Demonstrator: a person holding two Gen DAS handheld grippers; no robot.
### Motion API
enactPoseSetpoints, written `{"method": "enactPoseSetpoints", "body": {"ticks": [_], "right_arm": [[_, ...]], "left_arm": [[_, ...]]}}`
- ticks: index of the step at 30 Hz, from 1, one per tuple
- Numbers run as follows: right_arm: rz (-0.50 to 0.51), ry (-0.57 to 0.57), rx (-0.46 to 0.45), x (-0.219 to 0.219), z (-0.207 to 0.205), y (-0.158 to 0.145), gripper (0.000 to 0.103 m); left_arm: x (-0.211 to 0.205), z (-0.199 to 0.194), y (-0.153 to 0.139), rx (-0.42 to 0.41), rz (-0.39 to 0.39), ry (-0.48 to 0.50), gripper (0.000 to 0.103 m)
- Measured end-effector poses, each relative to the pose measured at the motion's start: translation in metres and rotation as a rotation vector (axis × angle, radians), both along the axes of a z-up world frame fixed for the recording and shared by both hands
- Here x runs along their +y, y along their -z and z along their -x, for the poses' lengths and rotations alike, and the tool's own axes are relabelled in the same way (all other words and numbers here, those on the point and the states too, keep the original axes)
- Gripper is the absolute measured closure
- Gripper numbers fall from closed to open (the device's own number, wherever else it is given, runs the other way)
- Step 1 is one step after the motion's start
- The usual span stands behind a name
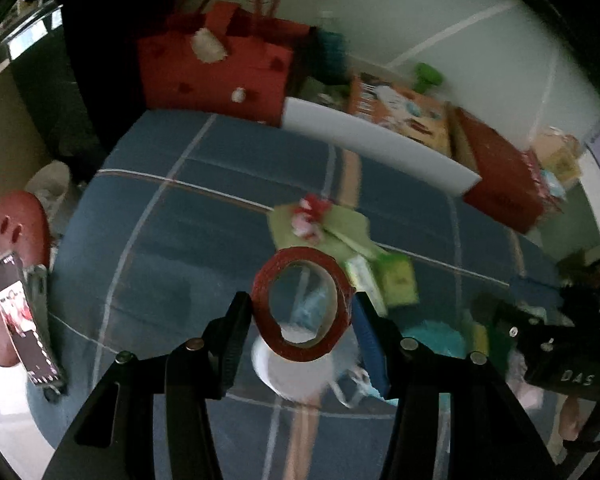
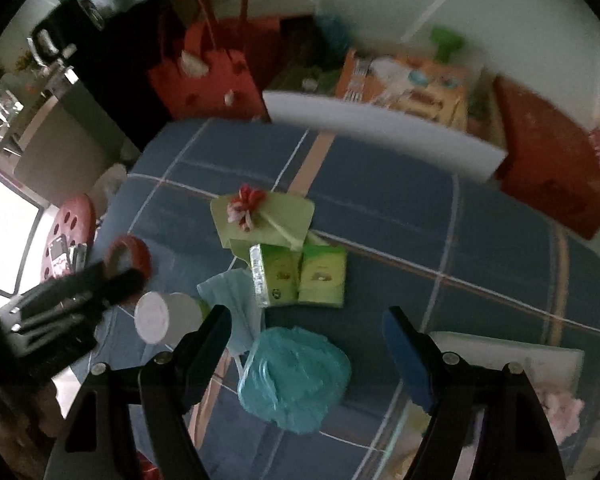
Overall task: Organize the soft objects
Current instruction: 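Grasp the green tissue packet with the right tool while the left tool holds the tape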
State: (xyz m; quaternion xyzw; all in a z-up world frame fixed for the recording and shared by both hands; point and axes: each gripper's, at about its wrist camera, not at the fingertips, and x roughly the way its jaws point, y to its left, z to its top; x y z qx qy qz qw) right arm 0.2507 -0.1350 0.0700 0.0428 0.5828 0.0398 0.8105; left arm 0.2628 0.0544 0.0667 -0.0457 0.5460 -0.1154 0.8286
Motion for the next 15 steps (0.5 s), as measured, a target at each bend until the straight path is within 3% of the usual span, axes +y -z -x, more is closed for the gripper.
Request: {"method": "enactPoseSetpoints", "body": {"ticks": [7,15], "right_arm": [[-0.022,0.005,0.141,-0.005,-0.042,0.06,0.022],[0.004,0.033,0.233,-0.013,-0.068,0.107,0.022]], "left_arm": [[0.016,-0.035,0.031,0.051,-0.007,-0.037,0.05],[0.023,-0.05,0.061,0.087,-0.039,-0.031,0.05]]}}
